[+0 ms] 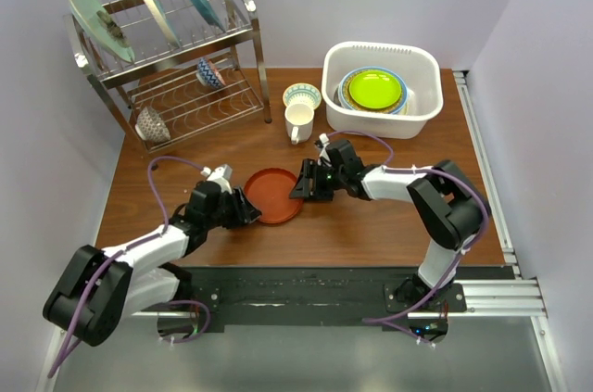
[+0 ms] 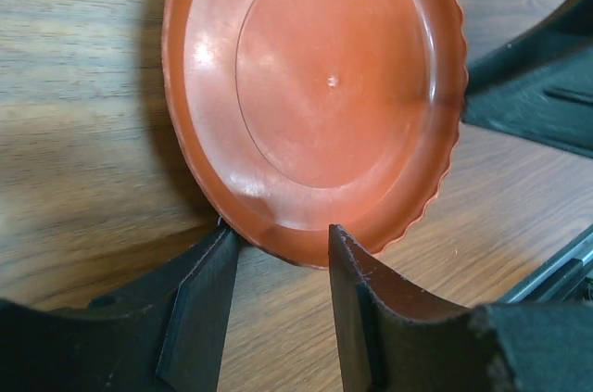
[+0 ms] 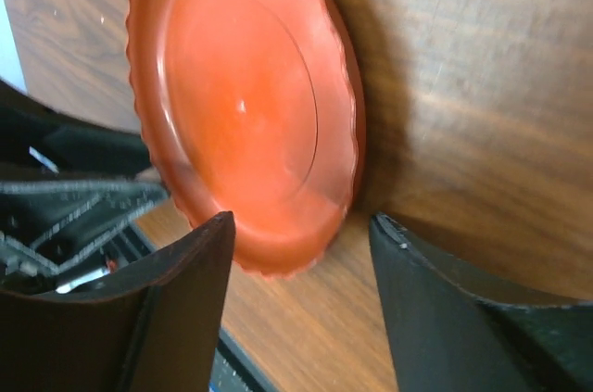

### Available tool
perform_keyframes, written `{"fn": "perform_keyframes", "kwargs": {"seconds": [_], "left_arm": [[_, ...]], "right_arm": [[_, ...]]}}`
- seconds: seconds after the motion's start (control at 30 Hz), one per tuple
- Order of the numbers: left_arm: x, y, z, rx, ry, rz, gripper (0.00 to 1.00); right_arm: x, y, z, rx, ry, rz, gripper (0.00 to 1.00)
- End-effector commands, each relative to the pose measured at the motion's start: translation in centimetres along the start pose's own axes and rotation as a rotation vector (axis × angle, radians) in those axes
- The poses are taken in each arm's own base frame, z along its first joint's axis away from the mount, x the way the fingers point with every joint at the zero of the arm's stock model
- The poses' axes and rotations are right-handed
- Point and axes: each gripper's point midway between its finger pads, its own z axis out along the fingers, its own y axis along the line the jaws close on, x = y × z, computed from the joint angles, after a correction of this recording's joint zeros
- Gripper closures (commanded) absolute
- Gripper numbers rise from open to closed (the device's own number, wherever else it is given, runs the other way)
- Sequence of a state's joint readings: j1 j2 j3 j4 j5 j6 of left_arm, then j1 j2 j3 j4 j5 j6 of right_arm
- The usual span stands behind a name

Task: Place the plates into the plastic bin on the countertop
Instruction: Pick up the plate at the center of the board.

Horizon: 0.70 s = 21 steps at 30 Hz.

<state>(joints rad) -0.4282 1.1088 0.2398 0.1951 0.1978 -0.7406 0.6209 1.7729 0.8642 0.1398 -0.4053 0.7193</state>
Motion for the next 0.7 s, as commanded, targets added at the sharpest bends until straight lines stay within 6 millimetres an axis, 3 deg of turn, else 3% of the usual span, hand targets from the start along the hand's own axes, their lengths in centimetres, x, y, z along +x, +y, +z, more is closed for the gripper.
{"fn": "perform_keyframes", "kwargs": {"seconds": [0.0, 0.13, 0.3, 0.33, 0.47, 0.67], "left_arm": [[-0.2, -0.6, 0.2, 0.007, 0.001, 0.021, 0.51], [-0.2, -0.9, 0.2, 0.015, 0.004, 0.026, 0.51], [-0.2, -1.1, 0.1, 0.017, 0.0, 0.028, 0.49], [-0.3, -1.0, 0.0, 0.014, -0.002, 0.029, 0.48], [-0.6, -0.9, -0.4, -0.004, -0.019, 0.032, 0.21], [-1.6, -0.9, -1.2, -0.024, -0.064, 0.041, 0.12]], "right_arm": [[-0.7, -2.8, 0.8, 0.119, -0.047, -0.008, 0.45], [-0.4, -3.8, 1.2, 0.144, -0.056, 0.017, 0.62], [0.0, -5.0, 1.4, 0.186, -0.057, 0.02, 0.9], [0.2, -5.2, 1.3, 0.189, -0.057, 0.018, 0.92], [-0.1, -5.1, 0.7, 0.197, -0.068, 0.003, 0.98], [-0.4, -4.9, -0.3, 0.214, -0.084, -0.014, 0.99]]}}
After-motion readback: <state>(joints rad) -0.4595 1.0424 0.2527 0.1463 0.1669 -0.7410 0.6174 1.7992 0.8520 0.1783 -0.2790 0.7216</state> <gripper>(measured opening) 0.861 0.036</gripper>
